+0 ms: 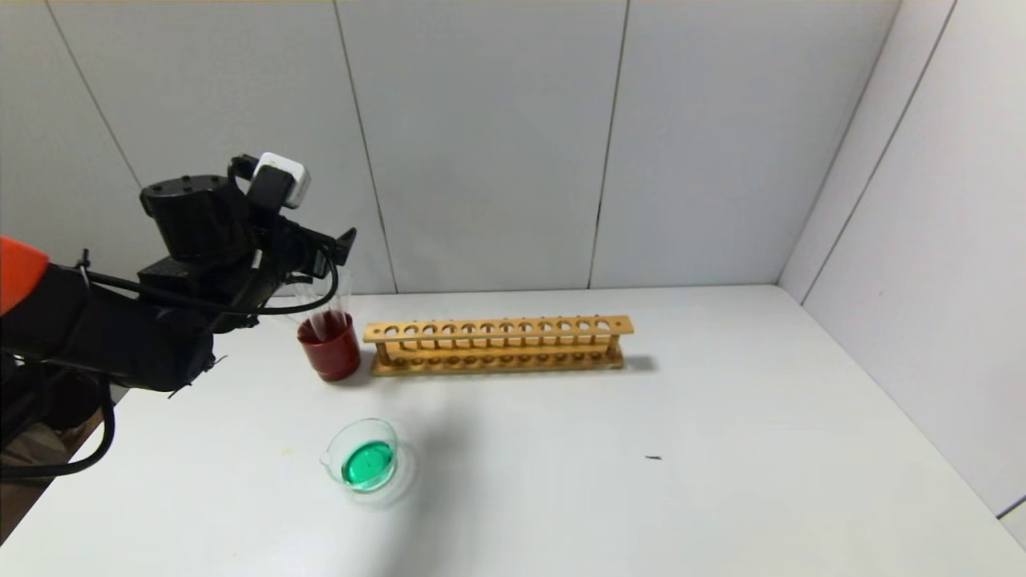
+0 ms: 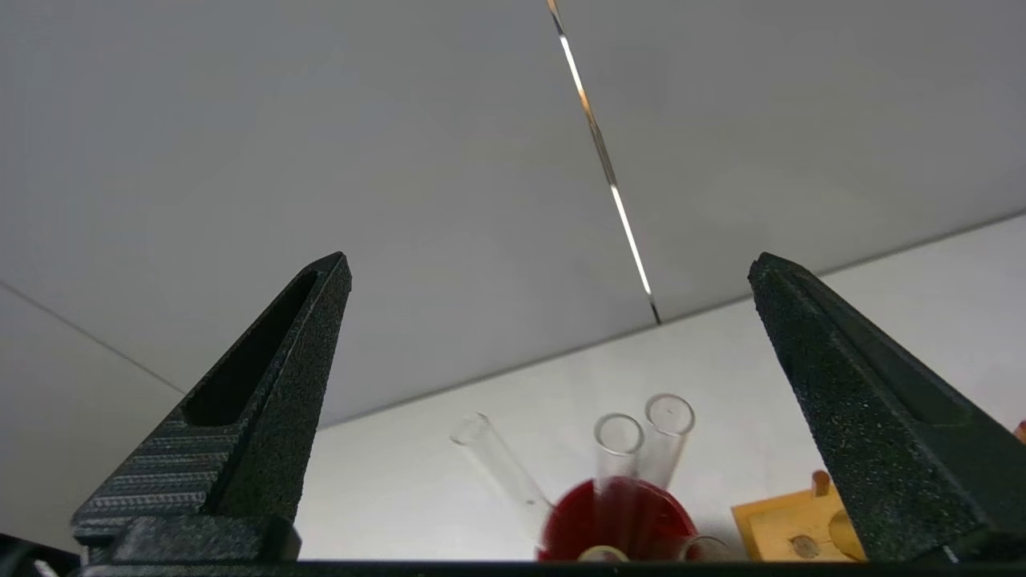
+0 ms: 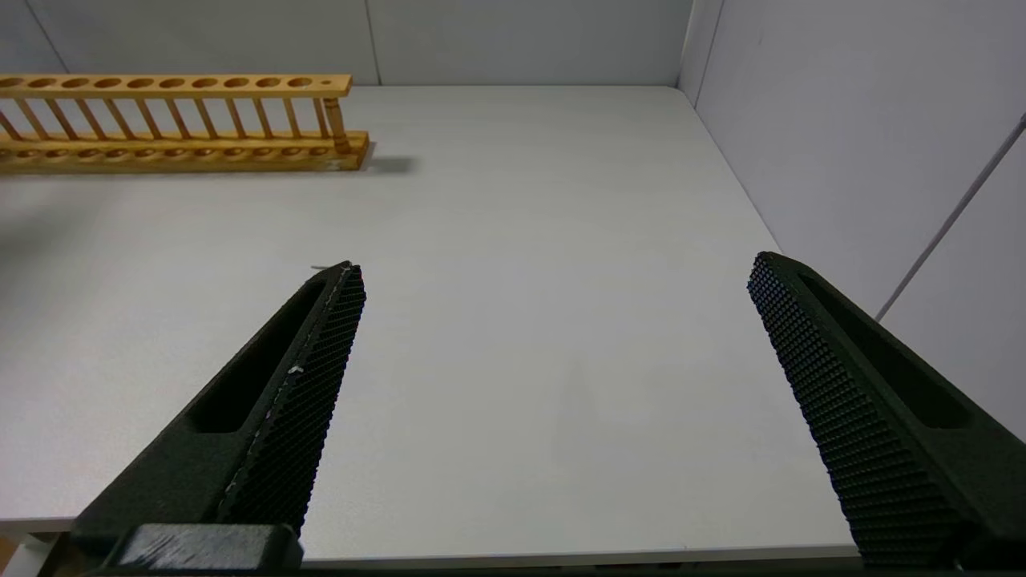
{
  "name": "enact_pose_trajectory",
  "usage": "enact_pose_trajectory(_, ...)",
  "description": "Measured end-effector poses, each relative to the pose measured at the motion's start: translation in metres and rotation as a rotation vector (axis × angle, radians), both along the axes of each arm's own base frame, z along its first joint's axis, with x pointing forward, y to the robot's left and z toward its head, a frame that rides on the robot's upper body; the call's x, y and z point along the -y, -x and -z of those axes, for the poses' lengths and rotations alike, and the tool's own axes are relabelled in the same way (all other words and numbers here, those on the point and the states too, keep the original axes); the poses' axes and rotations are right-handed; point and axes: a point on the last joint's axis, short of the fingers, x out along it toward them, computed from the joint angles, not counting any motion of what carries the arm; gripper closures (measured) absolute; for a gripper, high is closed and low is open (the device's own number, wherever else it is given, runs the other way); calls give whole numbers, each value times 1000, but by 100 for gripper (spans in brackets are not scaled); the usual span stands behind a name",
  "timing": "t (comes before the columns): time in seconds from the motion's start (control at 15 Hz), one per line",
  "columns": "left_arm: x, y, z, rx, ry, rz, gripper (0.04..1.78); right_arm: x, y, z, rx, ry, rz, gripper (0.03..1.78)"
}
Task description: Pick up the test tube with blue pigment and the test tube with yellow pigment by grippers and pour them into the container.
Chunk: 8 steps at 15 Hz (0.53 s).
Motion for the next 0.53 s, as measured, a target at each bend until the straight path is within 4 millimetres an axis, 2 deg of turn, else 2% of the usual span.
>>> enact_pose_trajectory(0.2,-6,39,-45,78,-20,-14,7,0,0,0,0,0,0,6)
enact_pose_trajectory(0.4,-22,113,-85,181,-9,-55,7,0,0,0,0,0,0,6)
enact_pose_trajectory(0.53,-36,177,-91,230,20,-86,7,0,0,0,0,0,0,6)
